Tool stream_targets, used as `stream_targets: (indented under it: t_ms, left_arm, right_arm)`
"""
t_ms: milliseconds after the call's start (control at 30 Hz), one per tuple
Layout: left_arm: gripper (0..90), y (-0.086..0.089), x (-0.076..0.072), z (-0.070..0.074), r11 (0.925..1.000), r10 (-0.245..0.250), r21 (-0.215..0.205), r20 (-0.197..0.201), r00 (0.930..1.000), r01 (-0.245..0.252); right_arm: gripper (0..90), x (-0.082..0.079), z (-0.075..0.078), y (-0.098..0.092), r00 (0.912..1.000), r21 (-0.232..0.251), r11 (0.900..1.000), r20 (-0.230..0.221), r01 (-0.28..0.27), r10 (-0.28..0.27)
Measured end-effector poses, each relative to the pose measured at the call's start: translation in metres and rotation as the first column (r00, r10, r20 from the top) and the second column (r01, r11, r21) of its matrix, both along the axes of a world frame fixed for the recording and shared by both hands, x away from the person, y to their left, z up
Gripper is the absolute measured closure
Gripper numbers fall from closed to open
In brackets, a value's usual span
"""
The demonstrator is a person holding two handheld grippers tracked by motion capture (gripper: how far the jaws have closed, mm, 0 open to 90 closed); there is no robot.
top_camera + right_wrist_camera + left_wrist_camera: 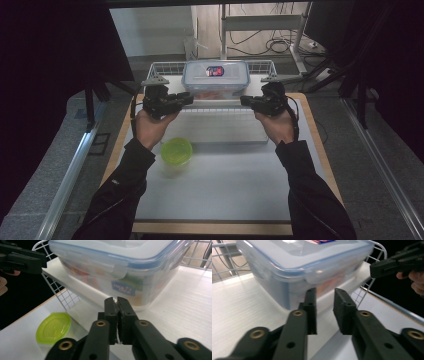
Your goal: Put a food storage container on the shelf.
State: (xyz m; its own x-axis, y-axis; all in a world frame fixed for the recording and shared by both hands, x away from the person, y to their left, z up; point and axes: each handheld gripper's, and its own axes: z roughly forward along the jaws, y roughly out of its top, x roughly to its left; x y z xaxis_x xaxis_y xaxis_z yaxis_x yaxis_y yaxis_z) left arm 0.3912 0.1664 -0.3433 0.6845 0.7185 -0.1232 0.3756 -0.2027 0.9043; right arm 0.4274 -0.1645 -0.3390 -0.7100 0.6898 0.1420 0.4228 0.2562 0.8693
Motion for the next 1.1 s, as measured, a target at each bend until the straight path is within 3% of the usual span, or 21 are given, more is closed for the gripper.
stream_targets:
  t_ms: [100, 300, 467, 667, 900, 1100]
  left_arm:
    - [59.5, -0.001, -0.013, -0.003, 0.9994, -0.005, 0.036, 0.019, 0.9998, 0.004]
    - [42.3, 0.001, -0.035, -0.019, 0.9984, -0.024, 0.051, 0.015, 0.9996, 0.023]
    - [30.9, 0.002, -0.049, -0.037, 0.9977, -0.012, 0.067, 0.013, 0.9998, 0.011]
    - [20.4, 0.002, -0.066, -0.054, 0.9981, -0.017, 0.059, 0.003, 0.9999, 0.016]
    - [9.2, -0.001, -0.086, -0.067, 0.9915, -0.005, 0.13, 0.014, 0.9999, 0.003]
    - [5.1, -0.004, -0.104, -0.082, 0.9928, -0.007, 0.119, 0.013, 0.9999, 0.005]
  right_arm:
    - [78.3, -0.008, -0.003, -0.001, 0.9998, -0.017, 1.0, 0.008, -0.016, 0.016]
    - [61.8, -0.025, -0.011, -0.004, 0.9992, -0.025, 0.999, 0.026, -0.03, 0.03]
    - [48.9, -0.039, -0.017, -0.008, 0.9986, -0.033, 0.999, 0.04, -0.035, 0.036]
    - [31.9, -0.055, -0.029, -0.01, 0.997, -0.061, 0.997, 0.06, -0.045, 0.049]
    - [16.6, -0.071, -0.042, -0.012, 0.9948, -0.085, 0.995, 0.078, -0.058, 0.065]
    - [8.0, -0.084, -0.058, -0.014, 0.9945, -0.099, 0.993, 0.071, -0.07, 0.077]
